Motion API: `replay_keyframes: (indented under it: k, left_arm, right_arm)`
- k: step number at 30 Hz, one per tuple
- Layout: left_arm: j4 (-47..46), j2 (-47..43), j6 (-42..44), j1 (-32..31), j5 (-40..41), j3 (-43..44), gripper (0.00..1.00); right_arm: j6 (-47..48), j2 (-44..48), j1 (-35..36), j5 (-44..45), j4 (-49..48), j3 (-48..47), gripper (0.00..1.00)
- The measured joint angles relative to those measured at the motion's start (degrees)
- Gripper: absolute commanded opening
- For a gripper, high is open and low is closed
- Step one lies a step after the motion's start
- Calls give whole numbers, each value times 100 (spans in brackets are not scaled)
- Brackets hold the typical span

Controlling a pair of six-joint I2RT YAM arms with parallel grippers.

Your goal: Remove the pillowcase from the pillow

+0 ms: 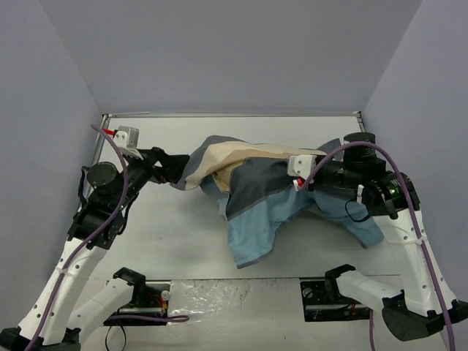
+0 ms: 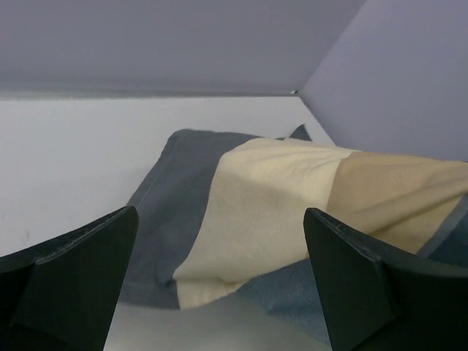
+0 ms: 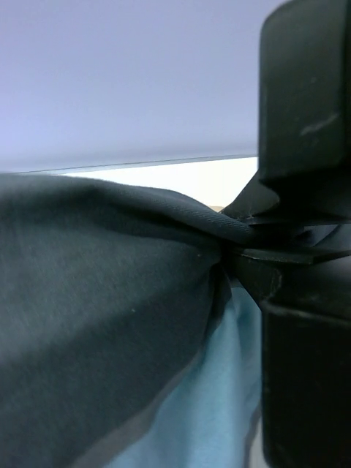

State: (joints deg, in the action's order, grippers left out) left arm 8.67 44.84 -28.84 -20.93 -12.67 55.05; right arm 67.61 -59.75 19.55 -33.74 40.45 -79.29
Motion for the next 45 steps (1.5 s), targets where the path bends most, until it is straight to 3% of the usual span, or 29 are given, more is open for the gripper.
replay_keyframes:
  k: [6, 10, 15, 18, 20, 25, 28, 30, 32, 33, 35, 41, 45]
  left_arm:
    - [-1121, -203, 1014, -2, -1484, -361, 95]
    - [-1401, -693, 1716, -92, -2404, -940, 96]
    - [-1493, -852, 2649, -271, -3283, -1049, 96]
    - [-1351, -752, 3202, -455, -3604, -979, 100]
    - [-1152, -555, 3532, -640, -3722, -835, 95]
    - [-490, 31, 4472, -1886, -3305, -490, 95]
    - [-232, 328, 4809, -2645, -2863, -498, 87]
    - [-144, 455, 5016, -3042, -2387, -498, 70]
    - [-107, 573, 5204, -3403, -1818, -498, 46]
    - [-111, 632, 5241, -3539, -1572, -498, 24]
    - [-201, 717, 5248, -3689, -1222, -529, 6]
    - [-1340, 717, 4341, -3947, -852, -874, 2]
    - [-3237, 844, 2933, -4188, -658, -1491, 2]
  right_arm:
    - [-87, 227, 7, -723, 535, -210, 0]
    - [-116, 289, 4, -914, 721, -177, 0]
    - [-68, 289, 4, -1086, 866, -177, 0]
    - [17, 289, 4, -1198, 935, -146, 0]
    - [57, 286, 4, -1279, 984, -101, 0]
    - [101, 280, 2, -1399, 1038, -59, 0]
    - [96, 262, -9, -1467, 1047, -59, 0]
    - [94, 247, -50, -1491, 1086, -59, 0]
    - [74, 221, -98, -1517, 1113, -59, 0]
    - [46, 212, -122, -1528, 1123, -59, 0]
    - [-15, 208, -164, -1547, 1123, -59, 0]
    - [-415, 76, -352, -1676, 1248, -752, 0]
    - [-824, -142, -656, -2144, 1252, -1506, 0]
